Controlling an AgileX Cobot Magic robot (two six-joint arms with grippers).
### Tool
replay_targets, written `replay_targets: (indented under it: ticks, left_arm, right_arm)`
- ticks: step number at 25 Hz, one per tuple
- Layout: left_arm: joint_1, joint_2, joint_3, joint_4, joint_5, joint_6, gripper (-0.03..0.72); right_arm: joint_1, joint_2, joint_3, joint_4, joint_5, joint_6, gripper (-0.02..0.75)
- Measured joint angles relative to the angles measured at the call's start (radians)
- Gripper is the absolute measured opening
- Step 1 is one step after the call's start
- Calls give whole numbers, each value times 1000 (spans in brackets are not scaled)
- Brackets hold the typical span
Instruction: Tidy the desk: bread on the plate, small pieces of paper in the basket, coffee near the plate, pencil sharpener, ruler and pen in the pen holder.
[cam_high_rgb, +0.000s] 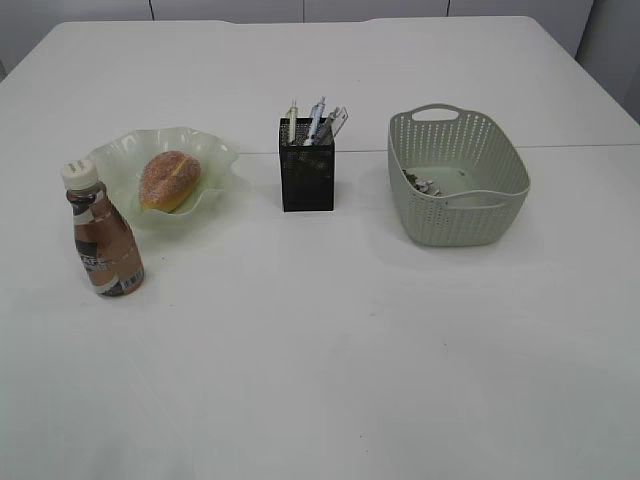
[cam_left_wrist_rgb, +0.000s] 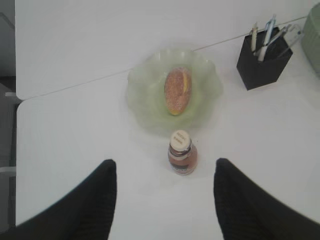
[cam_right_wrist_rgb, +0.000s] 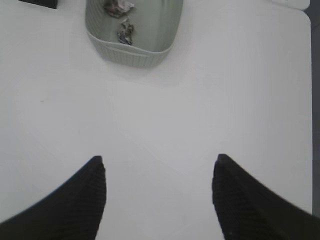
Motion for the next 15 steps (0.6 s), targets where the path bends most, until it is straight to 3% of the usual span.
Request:
replay_targets:
  ticks: [11,15]
  left_arm:
    - [0,-243,4,-164,8,0,416]
    - [0,-326,91,-263,8,33,400]
  right_arm:
    - [2,-429,-4,48,13,-135,521]
    - [2,-597,11,60,18,-181,521]
